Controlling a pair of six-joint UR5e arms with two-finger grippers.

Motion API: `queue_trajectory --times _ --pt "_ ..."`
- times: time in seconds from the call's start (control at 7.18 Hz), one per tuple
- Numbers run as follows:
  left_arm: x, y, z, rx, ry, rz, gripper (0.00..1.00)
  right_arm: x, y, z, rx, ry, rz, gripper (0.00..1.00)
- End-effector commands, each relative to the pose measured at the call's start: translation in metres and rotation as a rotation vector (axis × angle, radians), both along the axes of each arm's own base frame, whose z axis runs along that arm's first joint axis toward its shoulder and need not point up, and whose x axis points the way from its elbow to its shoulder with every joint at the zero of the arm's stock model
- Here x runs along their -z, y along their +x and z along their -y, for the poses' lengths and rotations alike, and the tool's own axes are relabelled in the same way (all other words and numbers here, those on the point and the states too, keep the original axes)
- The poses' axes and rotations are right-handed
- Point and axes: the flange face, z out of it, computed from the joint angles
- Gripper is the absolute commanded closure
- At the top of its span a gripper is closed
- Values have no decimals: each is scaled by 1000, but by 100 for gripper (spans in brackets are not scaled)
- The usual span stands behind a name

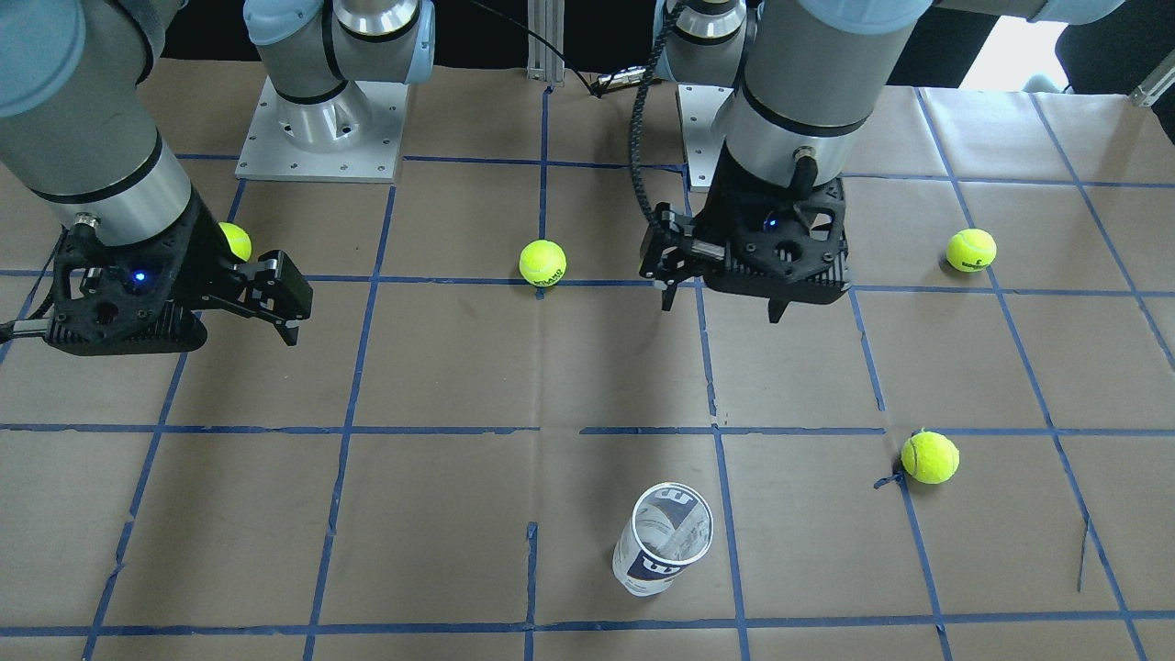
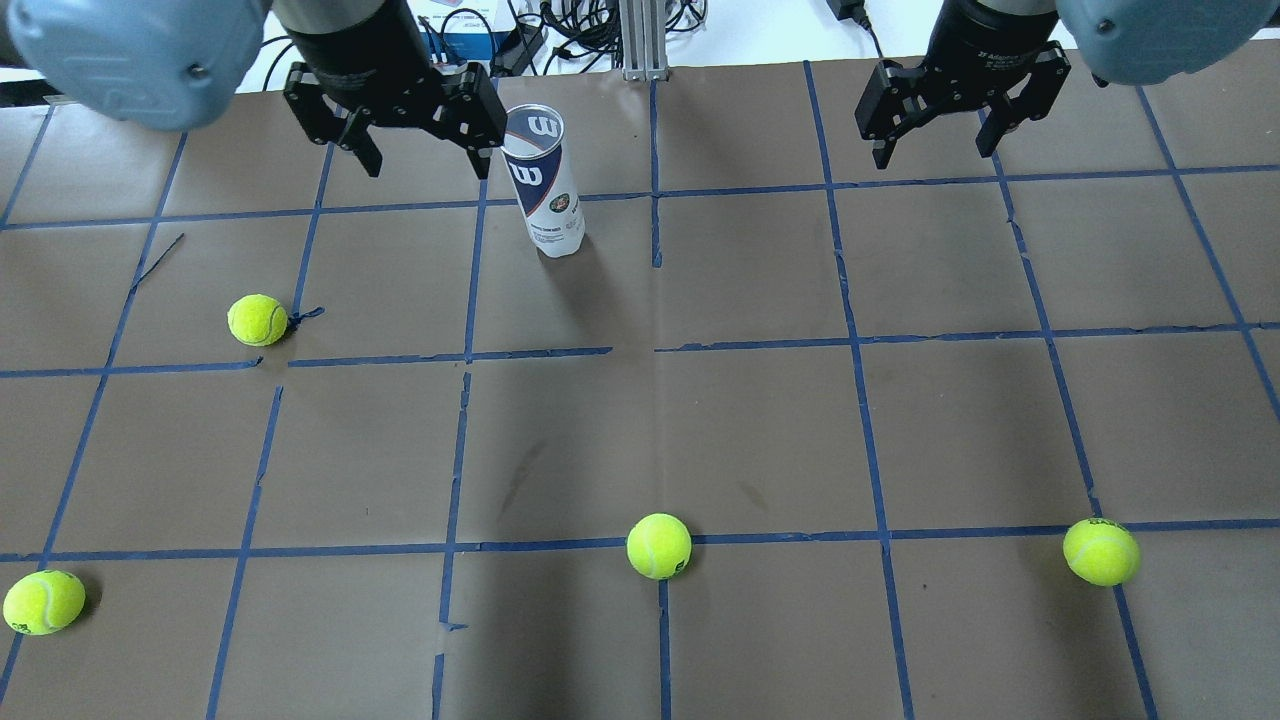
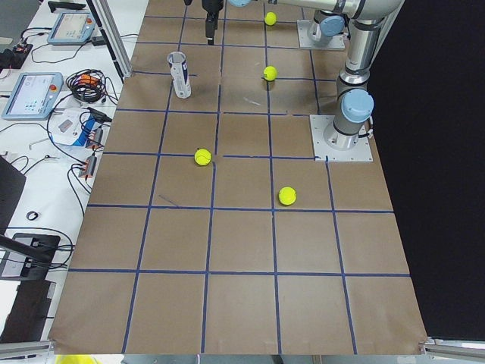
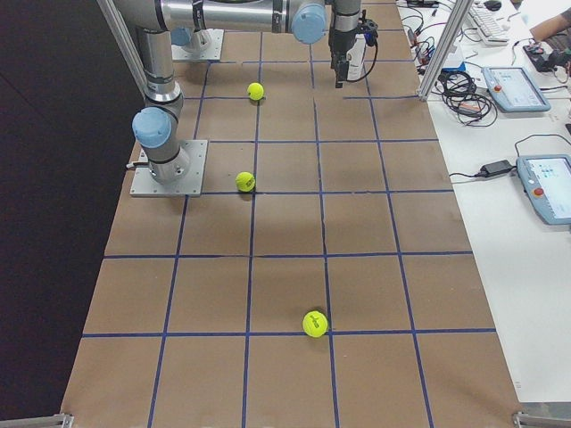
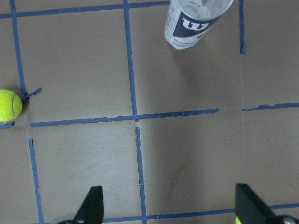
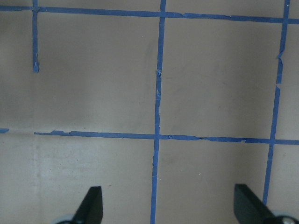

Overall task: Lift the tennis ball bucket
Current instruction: 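Open the left gripper and raise it away from the upright can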

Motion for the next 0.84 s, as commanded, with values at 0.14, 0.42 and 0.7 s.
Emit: queue_trajectory --times 0.14,0.42,0.7 --pt "0 21 -11 -32 -7 -3 0 -3 11 -4 147 -5 5 0" --pt "-1 23 -8 -26 -25 -9 0 -4 14 -5 141 -7 -2 0" --pt "1 29 -6 -30 -28 -10 0 -5 13 -7 147 -2 -14 0"
